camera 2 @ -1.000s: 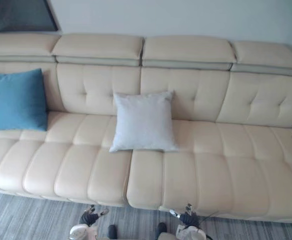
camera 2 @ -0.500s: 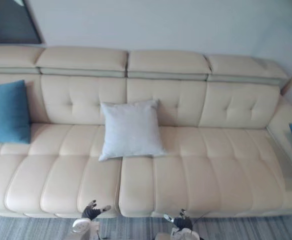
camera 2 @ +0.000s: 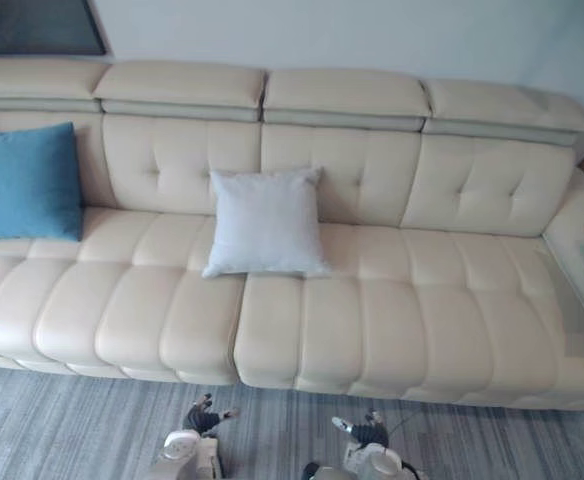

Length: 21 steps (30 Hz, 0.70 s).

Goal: Pick up cushions and gather them together orderly.

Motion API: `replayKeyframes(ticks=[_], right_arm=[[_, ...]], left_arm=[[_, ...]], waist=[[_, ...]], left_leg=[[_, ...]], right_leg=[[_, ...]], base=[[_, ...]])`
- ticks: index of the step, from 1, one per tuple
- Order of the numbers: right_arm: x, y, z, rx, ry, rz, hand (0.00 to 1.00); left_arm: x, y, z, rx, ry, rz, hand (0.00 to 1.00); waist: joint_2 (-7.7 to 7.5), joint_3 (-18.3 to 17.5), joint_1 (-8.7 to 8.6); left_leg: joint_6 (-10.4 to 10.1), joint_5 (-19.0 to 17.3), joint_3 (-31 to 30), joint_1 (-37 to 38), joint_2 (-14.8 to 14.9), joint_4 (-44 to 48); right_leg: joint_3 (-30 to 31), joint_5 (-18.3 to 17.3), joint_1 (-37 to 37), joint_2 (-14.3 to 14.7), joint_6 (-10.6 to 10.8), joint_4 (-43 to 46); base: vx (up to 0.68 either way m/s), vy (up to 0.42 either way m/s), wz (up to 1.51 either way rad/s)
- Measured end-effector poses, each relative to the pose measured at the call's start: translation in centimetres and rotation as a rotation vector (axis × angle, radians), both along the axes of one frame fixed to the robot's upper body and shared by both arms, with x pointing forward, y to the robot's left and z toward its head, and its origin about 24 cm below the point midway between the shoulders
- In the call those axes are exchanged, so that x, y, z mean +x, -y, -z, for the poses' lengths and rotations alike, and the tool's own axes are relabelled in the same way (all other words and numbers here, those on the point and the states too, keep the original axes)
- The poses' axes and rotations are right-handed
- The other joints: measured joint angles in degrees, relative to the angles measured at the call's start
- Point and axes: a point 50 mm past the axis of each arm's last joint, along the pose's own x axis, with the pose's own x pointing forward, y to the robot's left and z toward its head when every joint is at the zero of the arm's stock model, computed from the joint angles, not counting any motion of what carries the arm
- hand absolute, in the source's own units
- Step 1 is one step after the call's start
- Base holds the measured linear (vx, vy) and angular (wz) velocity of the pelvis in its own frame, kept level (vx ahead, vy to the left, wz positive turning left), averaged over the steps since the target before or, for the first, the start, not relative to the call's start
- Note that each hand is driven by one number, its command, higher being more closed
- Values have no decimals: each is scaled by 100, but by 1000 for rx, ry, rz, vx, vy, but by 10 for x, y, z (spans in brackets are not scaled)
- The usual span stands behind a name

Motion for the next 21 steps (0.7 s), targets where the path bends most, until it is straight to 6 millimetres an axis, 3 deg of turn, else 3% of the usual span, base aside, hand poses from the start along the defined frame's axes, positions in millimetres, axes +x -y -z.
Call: replayKeyframes(ticks=[1,3,8,12,15,16,17,18,19,20,21], right_arm=[[-3,-2,1,7,-9,4,0],[-19,-15,8,58,-51,15,0],[-28,-6,10,63,-65,88,0],[-34,3,10,68,-68,139,0],[-29,4,10,68,-61,134,0],[-25,5,9,65,-59,127,0],[-20,7,8,60,-51,122,0],[-21,12,8,49,-53,135,0],[-23,20,7,29,-56,149,0],[-27,25,7,17,-64,162,0],[-32,30,7,3,-75,168,0]], left_arm=[[-1,-2,0,-1,-2,-13,0],[-9,-16,3,33,-27,-28,0],[-17,-18,7,33,-61,-22,0],[-23,-15,11,26,-94,-1,0],[-26,-17,12,17,-106,-25,0],[-25,-19,12,17,-108,-32,0],[-25,-19,12,18,-107,-33,0],[-20,-19,11,20,-95,-28,0],[-16,-17,10,17,-87,-26,0],[-16,-18,9,18,-86,-27,0],[-17,-18,10,16,-89,-28,0]], waist=[[30,-29,-2],[-109,-208,-20],[-110,-281,-145],[42,-445,-124],[154,-457,-126],[198,-433,-110],[264,-391,-130],[218,-359,-170],[304,-277,-194],[344,-255,-200],[437,-215,-197]], left_leg=[[-5,-260,71,113,-63,-170],[-5,-260,495,234,-238,-601],[5,-254,729,600,-470,-968],[55,-158,1133,793,-352,-1028],[121,-117,1656,977,-221,-1131],[180,-80,1882,1012,-138,-1141],[203,-66,1990,1032,-71,-1161],[201,-63,2160,1161,-136,-1216],[199,-62,2359,1357,-144,-1216],[198,-63,2464,1508,-155,-1210],[197,-59,2487,1662,-186,-1178]], right_leg=[[168,68,-62,15,105,-18],[493,331,-56,-84,258,-335],[823,664,235,-125,340,-837],[1405,811,55,167,344,-914],[1653,1313,-165,461,220,-1138],[1173,1570,-299,556,-11,-1232],[658,1538,-337,507,-186,-1228],[-854,1055,-379,255,-483,-954],[-1670,928,-284,60,-479,-723],[-1823,915,-238,69,-496,-599],[-1562,834,-156,144,-433,-572]], base=[[-119,204,-66],[-51,172,-71],[50,69,-28],[135,21,-79],[184,6,-164],[128,-85,-135],[108,-96,-137],[111,-104,-102],[55,-24,-97],[73,-20,-99],[71,-25,-82]])
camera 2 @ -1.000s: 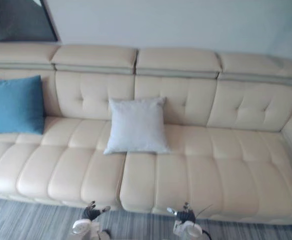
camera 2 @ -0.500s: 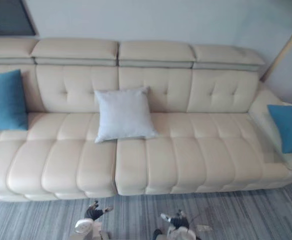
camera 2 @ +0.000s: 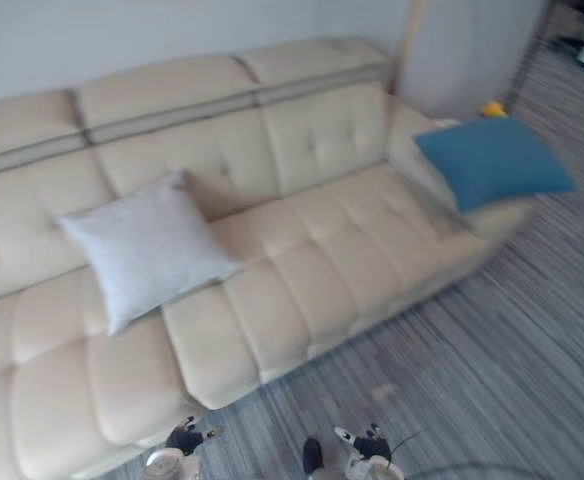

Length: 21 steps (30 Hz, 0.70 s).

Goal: Pick up cushions and gather them together orderly.

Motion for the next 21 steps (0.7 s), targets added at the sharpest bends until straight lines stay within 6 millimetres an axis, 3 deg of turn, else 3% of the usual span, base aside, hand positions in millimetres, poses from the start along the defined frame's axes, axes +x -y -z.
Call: replayKeyframes(ticks=[2,4,5,6,7,8,9,11,14,15,17,19,20,21], right_arm=[[0,2,0,-3,0,5,0],[-8,4,1,-3,-14,21,0],[-12,4,2,-2,-24,24,0],[-14,3,2,-1,-27,26,0],[-12,1,2,2,-22,18,0],[-12,0,2,1,-22,10,0],[-8,1,1,-2,-13,10,0],[-4,1,0,-3,-6,6,0],[-1,0,0,-7,-2,-6,0],[0,0,-1,-7,0,-7,0],[2,-6,0,4,4,-15,0],[-1,-14,2,22,-3,-23,0],[-2,-16,2,25,-7,-30,0],[-2,-16,2,26,-5,-33,0]], left_arm=[[0,-1,0,2,1,0,0],[0,-1,0,2,2,-3,0],[2,0,-1,-4,8,-13,0],[-2,-2,-1,-12,12,-41,0],[-2,-4,-1,-5,16,-44,0],[-2,-6,-2,-3,19,-50,0],[1,-6,-4,-3,36,-52,0],[3,-7,-6,-3,54,-61,0],[4,-5,-7,-3,65,-67,0],[3,-5,-7,-2,66,-71,0],[-3,-9,-5,0,55,-100,0],[-12,-18,-3,17,29,-130,0],[-14,-23,-3,33,24,-135,0],[-14,-24,-3,35,20,-137,0]], waist=[[51,34,3],[-13,105,-33],[32,152,-47],[-62,273,-19],[-72,277,17],[-86,283,49],[-98,294,65],[-105,310,124],[-65,320,222],[-52,316,288],[13,220,393],[-237,27,397],[-425,-71,401],[-459,-84,390]], left_leg=[[-7,4,4,31,108,447],[47,41,-251,-443,451,1862],[414,325,-563,-765,693,2804],[724,857,-957,-1123,858,3714],[679,799,-1148,-1260,859,4002],[451,451,-1424,-1545,755,4268],[372,125,-1586,-1940,554,4164],[315,-56,-1637,-2224,304,3537],[206,20,-2111,-2405,-287,1820],[131,71,-2299,-2396,-357,1429],[368,309,-2606,-2313,-349,1066],[383,178,-2256,-2173,-437,982],[379,94,-1896,-1912,-566,778],[429,49,-1792,-1801,-604,731]], right_leg=[[237,-171,2,14,53,119],[360,-363,66,36,37,286],[422,-500,196,91,-13,396],[578,-693,385,139,-71,489],[666,-794,438,151,-87,522],[795,-887,491,167,-110,551],[993,-900,497,193,-106,546],[1236,-932,500,204,-98,544],[1714,-1046,563,288,-48,543],[1866,-1074,566,356,-21,545],[2379,-1146,590,590,35,587],[2728,-1277,591,442,263,704],[2800,-1409,330,248,616,1348],[2782,-1447,196,180,805,1734]], base=[[82,-67,-72],[107,-114,-35],[127,-127,-32],[119,-98,-40],[139,-60,-56],[136,-27,-64],[132,-18,-64],[146,28,-76],[165,98,-85],[202,166,-125],[290,229,-148],[403,285,-120],[441,277,-96],[429,249,-85]])
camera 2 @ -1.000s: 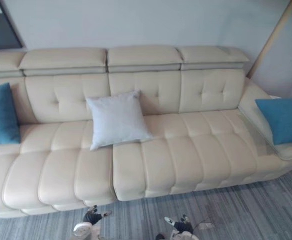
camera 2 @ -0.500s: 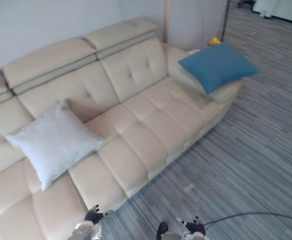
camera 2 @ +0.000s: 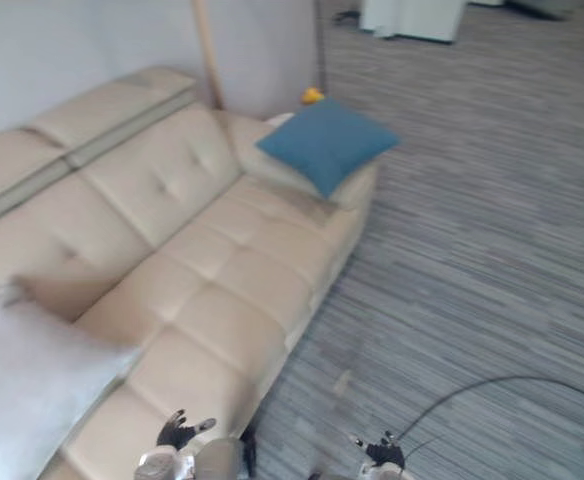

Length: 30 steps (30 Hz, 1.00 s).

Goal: Pick up cushions and gather them together orderly.

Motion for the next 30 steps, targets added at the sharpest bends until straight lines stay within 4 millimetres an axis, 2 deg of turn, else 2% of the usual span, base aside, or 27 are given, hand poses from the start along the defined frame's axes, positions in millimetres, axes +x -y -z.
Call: replayKeyframes(ticks=[2,3,5,6,8,9,10,11,12,13,14,15,16,17,18,19,20,21,22,23,24,25,26,27,28,29,30], right_arm=[[1,-1,0,2,2,-1,0],[4,0,-2,-4,14,-7,0],[12,2,-4,-17,32,-21,0],[13,3,-4,-21,27,-24,0],[17,5,-4,-21,24,-18,0],[23,10,-5,-31,25,-15,0],[23,11,-5,-33,25,-13,0],[21,14,-5,-39,16,1,0],[17,27,-5,-67,-2,27,0],[15,32,-5,-74,-13,42,0],[11,36,-5,-78,-26,62,0],[7,41,-5,-85,-37,89,0],[5,44,-5,-91,-41,90,0],[-2,44,-3,-93,-57,91,0],[-9,41,-1,-88,-78,89,0],[-11,39,0,-88,-90,75,0],[-4,37,-1,-83,-73,71,0],[-1,36,-2,-80,-64,72,0],[5,34,-3,-75,-50,71,0],[11,34,-4,-74,-36,68,0],[15,34,-5,-75,-27,68,0],[16,35,-6,-75,-22,73,0],[18,34,-7,-75,-14,70,0],[18,34,-7,-75,-14,69,0],[15,32,-5,-71,-22,68,0],[8,27,-2,-58,-42,70,0],[1,25,0,-53,-55,74,0]], left_arm=[[0,3,1,-10,-9,3,0],[0,6,1,-14,-12,16,0],[4,10,1,-19,-6,38,0],[5,12,1,-18,-14,62,0],[7,13,2,-8,-21,100,0],[6,11,2,4,-34,129,0],[6,11,3,7,-36,133,0],[5,3,2,33,-41,151,0],[4,7,4,21,-57,151,0],[3,9,5,12,-59,147,0],[2,12,6,4,-63,143,0],[3,15,5,-5,-57,136,0],[4,15,5,-9,-53,130,0],[8,17,4,-19,-42,115,0],[12,19,3,-24,-28,113,0],[17,22,0,-30,-3,113,0],[21,24,-2,-33,20,114,0],[22,24,-3,-32,28,114,0],[24,24,-4,-31,39,114,0],[26,24,-5,-31,48,112,0],[26,25,-6,-31,53,114,0],[28,25,-7,-30,59,121,0],[27,26,-6,-31,58,121,0],[26,26,-6,-31,57,121,0],[22,27,-4,-36,42,119,0],[19,23,-3,-27,32,114,0],[16,19,-2,-19,21,110,0]], waist=[[55,41,-2],[110,61,-17],[211,145,-30],[273,183,-64],[279,205,-143],[293,262,-200],[270,273,-211],[107,321,-264],[248,433,-330],[306,450,-328],[364,449,-326],[419,450,-328],[432,463,-351],[493,489,-376],[471,504,-383],[435,526,-354],[401,547,-314],[380,560,-300],[365,583,-284],[364,597,-236],[370,595,-199],[398,587,-123],[482,564,-68],[491,559,-64],[605,486,-1],[505,386,16],[374,279,-23]], left_leg=[[107,-88,346,480,-50,-189],[113,-94,496,770,-74,-393],[101,-86,653,1239,-71,-759],[100,-86,702,1444,-38,-923],[88,-80,757,1593,27,-1069],[24,-43,791,1672,82,-1149],[14,-37,784,1680,79,-1147],[-48,-24,714,1729,-24,-1128],[-251,-144,471,1842,114,-999],[-260,-139,404,1804,192,-832],[-277,-128,286,1637,303,-417],[-402,-34,69,1204,559,654],[-415,66,-52,1019,655,1113],[-350,438,-234,692,848,1933],[-290,850,-330,481,961,2489],[-240,700,-353,327,959,3107],[-228,413,-335,150,827,3481],[-198,253,-309,97,727,3481],[-95,-46,-253,-16,558,3314],[-58,-259,-182,-108,298,2696],[-74,-289,-158,-152,138,2172],[-157,-211,-187,-134,-77,1148],[-223,76,-228,-142,-174,63],[-224,114,-239,-149,-180,-39],[-44,693,-414,-184,-126,-567],[276,627,-439,-133,-261,-362],[349,419,-439,-121,-363,-304]], right_leg=[[-314,173,-468,-246,757,1221],[-721,252,-670,-464,721,1730],[-1507,107,-806,-834,329,1916],[-1990,24,-808,-1038,145,1613],[-2447,68,-862,-1183,6,924],[-2491,475,-995,-1157,-63,55],[-2475,572,-1000,-1147,-63,-68],[-2170,1222,-983,-1134,-188,-712],[-2055,1360,-946,-949,-371,-581],[-2044,1249,-898,-884,-381,-586],[-2012,1158,-885,-819,-419,-617],[-2017,1019,-756,-681,-482,-694],[-2050,969,-664,-637,-516,-719],[-2110,867,-392,-546,-582,-785],[-2119,755,-166,-479,-642,-856],[-2138,649,46,-435,-753,-962],[-2100,633,219,-379,-797,-1135],[-2061,643,298,-352,-814,-1223],[-1995,667,444,-310,-853,-1397],[-1880,680,632,-284,-877,-1592],[-1806,681,725,-279,-878,-1687],[-1715,673,818,-265,-850,-1795],[-1577,639,916,-160,-784,-1903],[-1565,636,933,-142,-779,-1918],[-1422,492,1108,47,-536,-2005],[-1266,281,1241,-39,-378,-1977],[-1228,122,1240,-160,-301,-1866]], base=[[289,155,-62],[306,132,-56],[299,87,-45],[227,6,-27],[322,-129,-14],[315,-194,-13],[323,-258,-10],[247,-243,-7],[309,-296,-15],[254,-252,-25],[285,-284,-36],[289,-288,-29],[370,-316,-10],[260,-187,21],[353,-214,27],[298,-157,14],[244,-120,-5],[196,-77,-16],[191,-52,-25],[231,-52,-35],[161,-10,-59],[221,26,-80],[242,43,-70],[337,97,-75],[375,125,-58],[400,134,-55],[460,118,-37]])
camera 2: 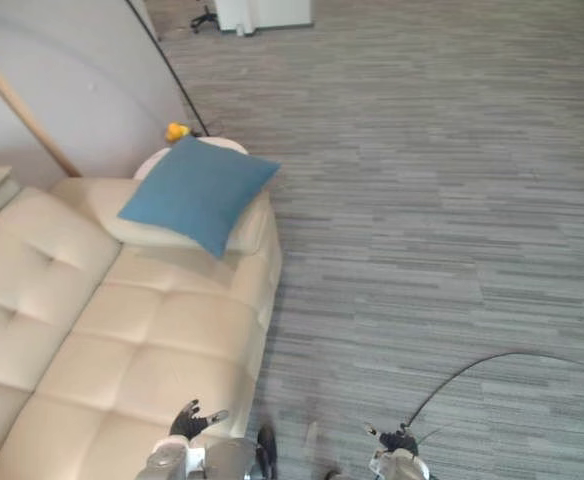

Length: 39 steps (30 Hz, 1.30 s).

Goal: Pick up cushions and gather them together orderly.

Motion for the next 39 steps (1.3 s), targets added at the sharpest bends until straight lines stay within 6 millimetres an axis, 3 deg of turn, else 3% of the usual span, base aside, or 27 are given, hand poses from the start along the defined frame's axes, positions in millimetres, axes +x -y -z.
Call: replayKeyframes(ticks=[1,2,3,4,6,8,10,11,13,14,15,18,20,22,24,26,27,28,29,30,31,32,35,37,38,39], right_arm=[[-7,-1,2,0,-18,-4,0],[-5,-3,1,1,-13,-14,0],[-3,-6,1,4,-7,-31,0],[-4,-9,2,10,-9,-39,0],[-6,-9,2,2,-14,-67,0],[-3,-6,0,-5,-5,-63,0],[7,-7,-2,-1,18,-62,0],[9,-7,-2,2,20,-58,0],[7,-7,-1,5,16,-50,0],[4,-1,-1,-2,2,-41,0],[5,8,-3,-18,2,-22,0],[3,14,-3,-19,-4,18,0],[-3,11,-1,-21,-24,-17,0],[-4,8,1,-11,-36,-27,0],[-2,4,1,-2,-30,-21,0],[5,6,-2,-10,-8,-20,0],[5,10,-3,-20,-8,-15,0],[5,10,-3,-20,-8,-15,0],[2,11,-2,-21,-15,-12,0],[-1,12,-2,-24,-22,-7,0],[-1,7,0,-8,-22,-3,0],[-2,4,1,0,-24,1,0],[-1,3,1,2,-20,-4,0],[-4,-1,2,9,-30,-28,0],[-7,-5,3,14,-37,-44,0],[-10,-9,5,24,-44,-54,0]], left_arm=[[-3,-4,1,8,-9,-2,0],[-2,-5,1,9,-13,-5,0],[-1,-5,1,10,-19,0,0],[-1,-5,1,11,-21,6,0],[0,1,1,10,-25,43,0],[4,3,0,9,-14,52,0],[14,4,-3,12,11,64,0],[15,4,-4,13,11,69,0],[8,3,-1,20,-14,84,0],[1,4,3,17,-43,78,0],[-6,9,7,-4,-69,82,0],[-9,12,8,-16,-78,66,0],[0,15,5,-39,-47,25,0],[5,14,2,-35,-16,25,0],[9,12,-1,-30,7,25,0],[12,12,-3,-29,23,24,0],[12,14,-3,-27,23,43,0],[12,14,-3,-27,23,43,0],[10,16,-2,-29,13,60,0],[9,14,-1,-24,6,61,0],[11,8,-2,-8,7,65,0],[12,4,-2,0,8,62,0],[9,3,-1,-6,-6,63,0],[6,4,1,-10,-20,70,0],[4,3,1,-8,-24,70,0],[3,3,2,-7,-29,73,0]], waist=[[-170,-112,32],[-226,-93,97],[-232,-49,65],[-240,4,3],[-150,59,-50],[-129,42,-70],[-91,65,-139],[-77,82,-164],[-188,148,-265],[-99,161,-314],[81,125,-299],[196,153,-311],[160,240,-325],[119,288,-285],[44,305,-239],[42,305,-197],[63,291,-191],[63,291,-191],[168,228,-175],[177,200,-165],[-17,203,-169],[-144,210,-135],[-162,186,-77],[-155,156,-62],[-172,154,-84],[-177,151,-127]], left_leg=[[-64,-207,184,121,-105,-59],[-85,-315,340,358,-180,-149],[-17,-362,369,577,-226,-186],[-18,-447,358,820,-259,-220],[-62,-556,290,1581,-263,-481],[-94,-570,193,1954,-170,-765],[-262,-670,-39,2087,53,-868],[-270,-677,-74,2152,120,-906],[-350,-725,-226,2428,161,-986],[-466,-811,-387,2552,236,-959],[-483,-779,-501,2488,384,-734],[-805,-522,-742,2106,544,476],[-1101,461,-941,1075,726,2809],[-721,146,-664,276,954,4107],[-513,-84,-221,-119,961,3985],[-393,-189,329,-423,872,2785],[-400,-6,620,-352,653,1254],[-400,-6,620,-352,653,1254],[-454,739,774,-220,511,-158],[56,945,887,-149,461,-483],[34,956,921,-71,270,-587],[164,851,916,25,117,-723],[190,492,840,452,-168,-849],[129,220,614,843,-344,-889],[125,124,444,996,-406,-889],[105,33,211,1193,-456,-894]], right_leg=[[137,-213,-162,-166,265,645],[361,-311,-756,-341,641,2038],[417,-69,-1280,-457,1099,3295],[394,94,-1596,-564,1225,4112],[1,72,-1902,-837,890,4833],[-438,-110,-2067,-940,541,4337],[-805,-61,-2368,-938,335,3144],[-826,124,-2435,-915,305,2620],[-503,975,-2424,-827,272,1153],[-339,1418,-2351,-688,169,1123],[-305,1220,-2385,-527,83,1259],[-380,742,-2248,-420,-106,1597],[-566,484,-1636,-405,-215,1365],[-704,423,-945,-320,-297,948],[-818,424,-438,-338,-285,543],[-931,422,-35,-335,-153,113],[-1035,404,133,-311,-62,-104],[-1035,404,133,-311,-62,-104],[-1136,319,275,-177,74,-214],[-1173,235,378,-127,171,-241],[-1179,241,465,-265,228,-260],[-1150,236,479,-357,261,-183],[-859,195,288,-732,340,1032],[-546,524,-410,-1079,985,3082],[-399,596,-719,-1137,1117,3843],[-377,457,-999,-1151,984,4381]], base=[[466,101,-48],[542,127,-58],[436,109,-34],[463,94,14],[505,35,31],[474,-49,29],[444,-147,54],[445,-247,52],[483,-305,37],[497,-314,3],[589,-376,-16],[451,-291,-16],[424,-269,29],[322,-162,20],[283,-109,13],[287,-15,16],[303,41,19],[340,94,32],[397,135,33],[421,131,54],[432,108,40],[393,86,34],[376,136,20],[375,143,41],[355,39,92],[351,17,96]])
